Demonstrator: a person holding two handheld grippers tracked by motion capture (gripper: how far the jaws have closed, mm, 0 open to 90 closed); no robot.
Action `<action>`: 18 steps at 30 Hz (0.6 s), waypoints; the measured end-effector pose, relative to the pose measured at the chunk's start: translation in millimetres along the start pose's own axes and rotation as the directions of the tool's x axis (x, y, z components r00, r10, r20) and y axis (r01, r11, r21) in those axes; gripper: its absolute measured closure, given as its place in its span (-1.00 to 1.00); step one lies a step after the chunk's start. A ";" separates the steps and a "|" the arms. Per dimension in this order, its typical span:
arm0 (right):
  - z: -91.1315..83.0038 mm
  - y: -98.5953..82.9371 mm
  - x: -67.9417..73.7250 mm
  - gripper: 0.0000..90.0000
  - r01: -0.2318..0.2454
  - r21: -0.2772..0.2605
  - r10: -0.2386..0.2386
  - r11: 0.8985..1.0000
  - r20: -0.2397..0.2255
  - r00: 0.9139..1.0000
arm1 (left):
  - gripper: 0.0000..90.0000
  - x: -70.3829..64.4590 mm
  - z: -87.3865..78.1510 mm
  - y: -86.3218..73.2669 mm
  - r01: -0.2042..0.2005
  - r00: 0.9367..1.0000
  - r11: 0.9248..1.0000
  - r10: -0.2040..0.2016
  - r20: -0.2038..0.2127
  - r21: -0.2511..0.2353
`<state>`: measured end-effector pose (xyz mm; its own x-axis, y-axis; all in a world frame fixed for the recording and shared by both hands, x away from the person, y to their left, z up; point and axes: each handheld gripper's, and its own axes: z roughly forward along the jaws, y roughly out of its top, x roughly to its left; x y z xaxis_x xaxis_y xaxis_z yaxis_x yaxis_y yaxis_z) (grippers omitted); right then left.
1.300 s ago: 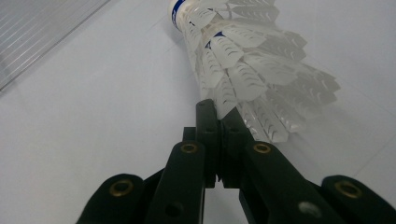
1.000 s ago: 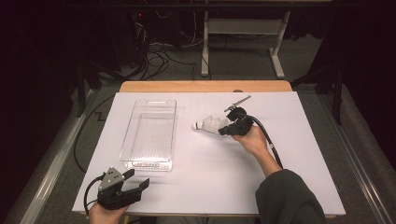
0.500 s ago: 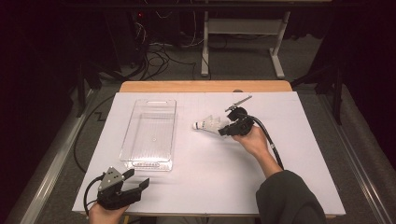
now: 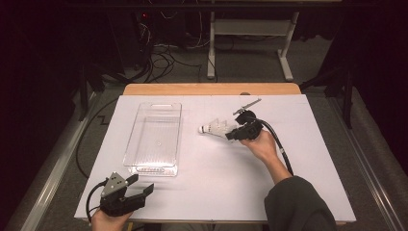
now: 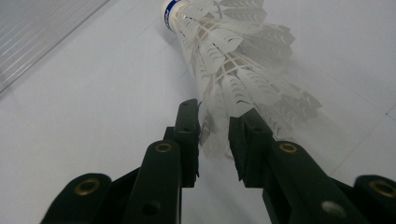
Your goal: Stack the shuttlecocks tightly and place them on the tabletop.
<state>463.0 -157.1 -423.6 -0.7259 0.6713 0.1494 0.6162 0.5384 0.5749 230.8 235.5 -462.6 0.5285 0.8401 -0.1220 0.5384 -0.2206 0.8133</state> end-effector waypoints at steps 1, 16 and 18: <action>0.0 -0.1 -0.3 0.65 0.003 0.000 -0.003 1.000 0.001 1.000 | -0.29 -0.1 0.1 0.0 -0.001 1.000 1.000 0.001 0.000 0.000; -7.5 -5.7 -3.4 0.63 -0.012 -0.024 0.012 1.000 0.019 1.000 | -0.29 -0.4 0.4 0.0 0.000 1.000 1.000 0.000 -0.001 0.001; -7.8 -6.7 -3.4 0.63 -0.015 -0.024 0.015 1.000 0.018 1.000 | -0.29 -0.5 0.5 0.0 0.002 1.000 1.000 -0.002 -0.001 0.000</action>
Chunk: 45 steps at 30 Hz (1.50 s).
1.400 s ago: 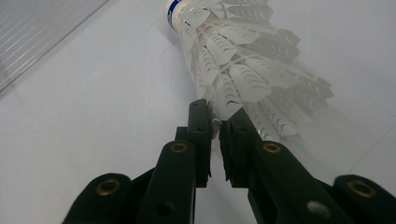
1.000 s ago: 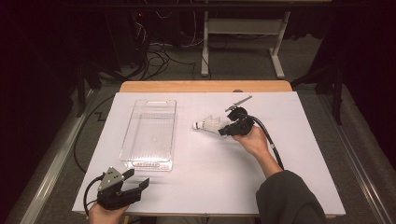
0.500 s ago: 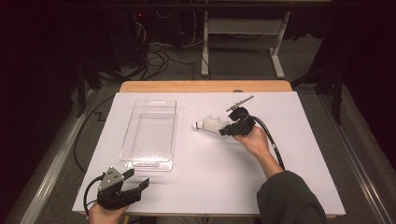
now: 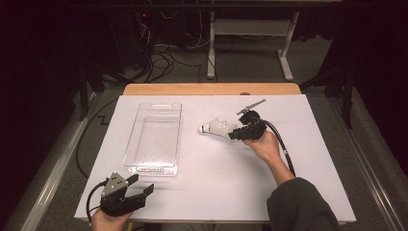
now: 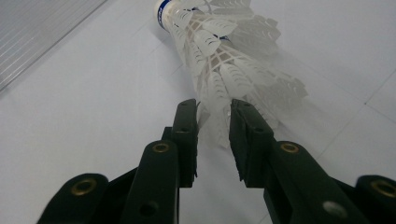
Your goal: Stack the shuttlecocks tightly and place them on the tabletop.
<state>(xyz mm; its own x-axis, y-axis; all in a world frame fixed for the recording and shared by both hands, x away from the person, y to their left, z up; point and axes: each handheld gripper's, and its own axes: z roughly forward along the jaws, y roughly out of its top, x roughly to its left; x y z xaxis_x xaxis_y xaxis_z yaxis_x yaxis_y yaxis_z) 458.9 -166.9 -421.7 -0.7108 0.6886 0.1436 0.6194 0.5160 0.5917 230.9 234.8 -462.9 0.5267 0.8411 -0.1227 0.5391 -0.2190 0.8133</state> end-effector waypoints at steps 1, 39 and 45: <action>-0.1 -0.5 -0.2 0.63 0.001 -0.001 -0.001 1.000 -0.001 1.000 | -0.29 0.0 0.1 0.0 0.000 1.000 1.000 0.000 0.000 0.000; -23.8 -25.0 -2.3 0.33 -0.016 -0.082 0.021 0.997 0.051 0.998 | -0.29 -2.0 1.8 0.6 -0.008 1.000 1.000 0.008 0.002 0.004; -33.3 -37.1 -3.4 0.14 -0.038 -0.126 0.049 0.991 0.082 0.995 | -0.29 -1.7 3.1 0.4 -0.003 1.000 1.000 0.003 0.006 0.005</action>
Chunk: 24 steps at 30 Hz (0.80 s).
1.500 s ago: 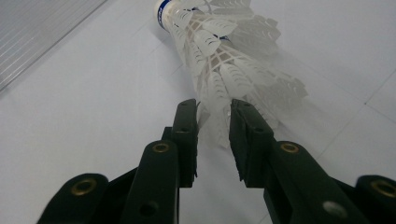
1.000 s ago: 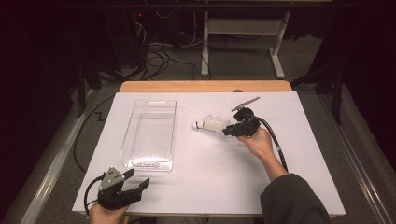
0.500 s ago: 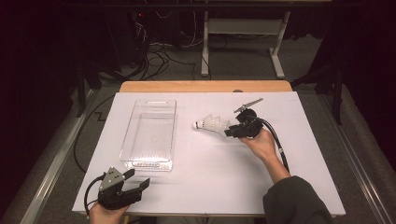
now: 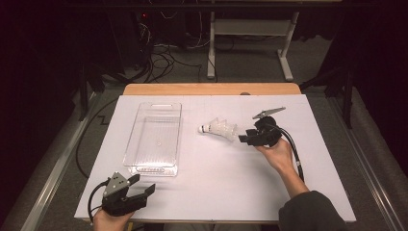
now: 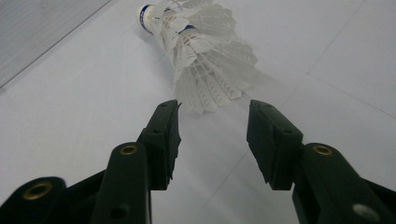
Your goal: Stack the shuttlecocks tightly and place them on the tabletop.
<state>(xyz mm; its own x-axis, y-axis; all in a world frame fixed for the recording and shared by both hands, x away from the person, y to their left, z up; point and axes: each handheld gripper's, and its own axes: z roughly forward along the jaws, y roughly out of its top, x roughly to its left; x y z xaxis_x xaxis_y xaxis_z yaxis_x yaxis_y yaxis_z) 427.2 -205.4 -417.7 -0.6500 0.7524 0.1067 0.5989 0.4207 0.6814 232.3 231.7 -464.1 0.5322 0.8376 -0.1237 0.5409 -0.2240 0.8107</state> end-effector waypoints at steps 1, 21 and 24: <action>-1.7 -2.2 0.2 0.12 -0.003 -0.006 0.003 1.000 0.020 1.000 | -0.29 -0.2 0.4 0.0 0.003 1.000 1.000 -0.003 0.001 0.000; -43.5 -61.4 -2.7 -0.04 -0.082 -0.147 0.096 0.986 0.093 0.991 | -0.29 -1.3 0.7 -0.2 0.003 1.000 1.000 -0.003 0.002 -0.003; -50.5 -70.1 -1.6 -0.05 -0.085 -0.169 0.102 0.982 0.094 0.990 | -0.29 -1.1 0.6 -0.2 0.003 1.000 1.000 -0.003 0.002 -0.003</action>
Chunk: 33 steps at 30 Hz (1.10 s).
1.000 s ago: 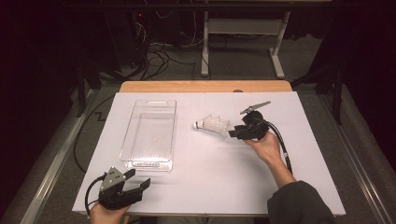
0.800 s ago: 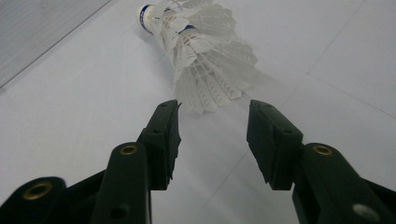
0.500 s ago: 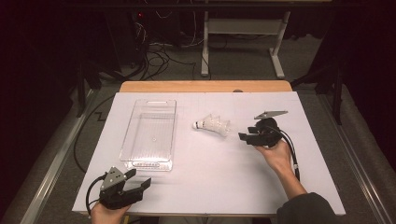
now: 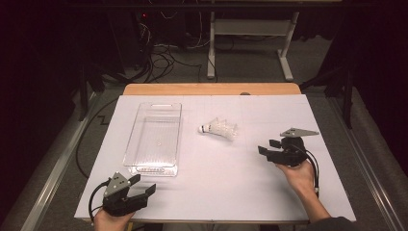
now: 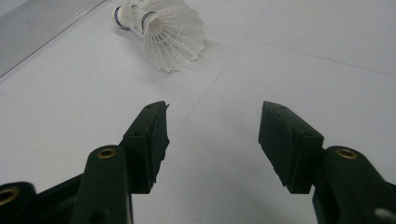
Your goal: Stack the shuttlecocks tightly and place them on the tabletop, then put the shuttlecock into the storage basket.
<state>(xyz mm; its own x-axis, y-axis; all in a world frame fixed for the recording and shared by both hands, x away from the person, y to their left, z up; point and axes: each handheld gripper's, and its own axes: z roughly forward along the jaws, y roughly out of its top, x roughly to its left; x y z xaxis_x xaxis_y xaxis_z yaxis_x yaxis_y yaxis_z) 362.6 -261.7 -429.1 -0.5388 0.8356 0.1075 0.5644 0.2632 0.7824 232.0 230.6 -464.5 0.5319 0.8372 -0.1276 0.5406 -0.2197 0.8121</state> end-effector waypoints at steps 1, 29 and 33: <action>-3.8 -2.9 -0.1 -0.05 -0.007 -0.006 0.007 1.000 -0.001 1.000 | -0.29 0.0 0.0 0.0 0.000 1.000 1.000 0.000 0.000 -0.001; -51.3 -47.8 4.9 -0.16 -0.034 -0.173 0.042 0.984 0.043 0.998 | -0.29 0.4 -3.2 -0.3 0.015 1.000 1.000 -0.015 -0.005 -0.022; -45.2 -41.7 9.3 -0.16 -0.019 -0.173 0.025 0.985 0.034 0.999 | -0.29 0.7 -4.0 0.1 0.018 1.000 0.999 -0.018 -0.007 -0.029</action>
<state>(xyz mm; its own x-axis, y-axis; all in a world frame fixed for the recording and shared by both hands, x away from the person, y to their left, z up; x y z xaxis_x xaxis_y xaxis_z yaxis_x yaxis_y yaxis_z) 305.8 -286.7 -433.0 -0.5028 0.8579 0.1059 0.4575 0.1601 0.8747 229.8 233.1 -462.2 0.5176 0.8444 -0.1384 0.5310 -0.1901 0.8258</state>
